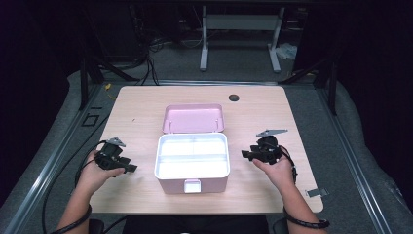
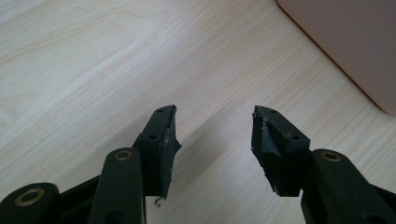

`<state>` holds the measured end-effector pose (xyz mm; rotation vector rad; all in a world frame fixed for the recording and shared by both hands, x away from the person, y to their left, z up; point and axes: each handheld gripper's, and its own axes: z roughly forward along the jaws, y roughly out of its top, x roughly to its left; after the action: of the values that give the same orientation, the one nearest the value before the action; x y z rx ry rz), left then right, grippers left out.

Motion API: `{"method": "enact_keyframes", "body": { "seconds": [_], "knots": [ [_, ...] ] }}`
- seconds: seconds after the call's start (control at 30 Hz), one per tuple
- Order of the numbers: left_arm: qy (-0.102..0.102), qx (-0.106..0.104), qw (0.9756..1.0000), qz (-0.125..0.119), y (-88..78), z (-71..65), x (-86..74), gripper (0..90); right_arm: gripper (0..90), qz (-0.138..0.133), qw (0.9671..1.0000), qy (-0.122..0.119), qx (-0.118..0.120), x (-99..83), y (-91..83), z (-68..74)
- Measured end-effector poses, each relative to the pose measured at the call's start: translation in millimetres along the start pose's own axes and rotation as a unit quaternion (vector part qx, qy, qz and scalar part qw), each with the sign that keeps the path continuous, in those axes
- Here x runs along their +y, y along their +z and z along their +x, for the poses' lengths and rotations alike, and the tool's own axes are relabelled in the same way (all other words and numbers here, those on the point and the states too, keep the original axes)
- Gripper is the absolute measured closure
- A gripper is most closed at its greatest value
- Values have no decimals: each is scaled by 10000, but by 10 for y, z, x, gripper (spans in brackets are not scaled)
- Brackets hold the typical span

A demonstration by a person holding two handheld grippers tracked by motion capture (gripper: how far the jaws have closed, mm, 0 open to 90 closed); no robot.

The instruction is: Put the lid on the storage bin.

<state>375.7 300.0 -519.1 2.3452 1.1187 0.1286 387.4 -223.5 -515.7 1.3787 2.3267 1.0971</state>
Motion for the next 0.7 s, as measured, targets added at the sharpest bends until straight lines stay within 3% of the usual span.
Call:
{"method": "enact_keyframes", "body": {
  "seconds": [0.7],
  "knots": [
    [4, 43, 10000, -19, 77, 29, 21, 498, 496, 7, 10000, -9, -31, -53, 3, -9]
  ]
}}
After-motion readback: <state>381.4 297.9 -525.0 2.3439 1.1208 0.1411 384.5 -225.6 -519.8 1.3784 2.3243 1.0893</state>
